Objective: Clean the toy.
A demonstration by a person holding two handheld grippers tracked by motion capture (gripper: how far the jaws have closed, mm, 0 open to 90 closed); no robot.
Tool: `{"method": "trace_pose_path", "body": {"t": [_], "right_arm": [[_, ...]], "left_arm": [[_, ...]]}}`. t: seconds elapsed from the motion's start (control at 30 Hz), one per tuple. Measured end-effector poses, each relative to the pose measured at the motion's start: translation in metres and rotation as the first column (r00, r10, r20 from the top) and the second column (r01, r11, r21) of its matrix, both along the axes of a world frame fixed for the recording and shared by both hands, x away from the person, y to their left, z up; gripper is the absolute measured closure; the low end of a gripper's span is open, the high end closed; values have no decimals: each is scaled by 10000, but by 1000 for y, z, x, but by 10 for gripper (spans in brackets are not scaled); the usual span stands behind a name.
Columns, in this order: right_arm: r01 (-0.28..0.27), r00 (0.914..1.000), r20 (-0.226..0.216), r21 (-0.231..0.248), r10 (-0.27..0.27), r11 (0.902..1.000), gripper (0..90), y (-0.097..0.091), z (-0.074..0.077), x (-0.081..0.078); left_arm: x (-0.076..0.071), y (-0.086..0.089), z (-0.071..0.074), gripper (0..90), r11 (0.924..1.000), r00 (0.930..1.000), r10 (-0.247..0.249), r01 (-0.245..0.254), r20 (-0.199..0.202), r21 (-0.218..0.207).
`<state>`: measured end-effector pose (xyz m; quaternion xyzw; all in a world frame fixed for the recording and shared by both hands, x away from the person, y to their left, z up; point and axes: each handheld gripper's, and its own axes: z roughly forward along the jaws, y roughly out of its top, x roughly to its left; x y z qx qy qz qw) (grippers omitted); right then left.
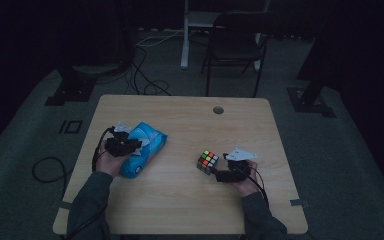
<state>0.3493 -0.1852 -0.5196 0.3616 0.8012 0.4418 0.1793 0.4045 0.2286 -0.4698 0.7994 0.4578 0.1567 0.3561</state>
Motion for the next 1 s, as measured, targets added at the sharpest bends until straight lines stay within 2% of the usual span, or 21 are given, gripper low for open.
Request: {"method": "trace_pose_path", "body": {"t": [0.13, 0.23, 0.33, 0.4, 0.53, 0.6, 0.77, 1.0], "right_arm": [[24, 10000, 25, 29, -24, 10000, 214, -1, 0, -1], [48, 10000, 9, 72, -48, 10000, 218, -1, 0, -1], [75, 10000, -3, 88, -75, 9999, 218, -2, 0, -1], [70, 10000, -1, 91, -70, 9999, 219, -2, 0, -1], [47, 10000, 33, 97, -47, 9999, 223, -3, 0, -1], [56, 10000, 31, 114, -56, 9999, 224, -3, 0, -1], [88, 10000, 37, 162, -89, 9998, 226, -3, 1, -1], [93, 10000, 26, 184, -93, 9998, 227, -4, 1, -1]], "left_arm": [[-1, 1, 2, 775, 9999, 10000, -74, 75, 61, -118], [-3, 5, 4, 760, 9995, 9997, 48, -41, 231, -319], [-3, 6, 3, 774, 9999, 9998, 17, -15, 181, -108], [-3, 5, 1, 839, 9999, 9998, 15, -18, 182, 142], [-3, 4, 1, 888, 9999, 9999, 52, -54, 155, 162], [-6, -1, 6, 890, 9996, 9994, -210, 205, 273, 184], [-9, -8, 20, 891, 9976, 9961, -625, 643, 627, -268], [-13, -15, 33, 891, 9922, 9911, -1011, 1068, 863, -646]]}}
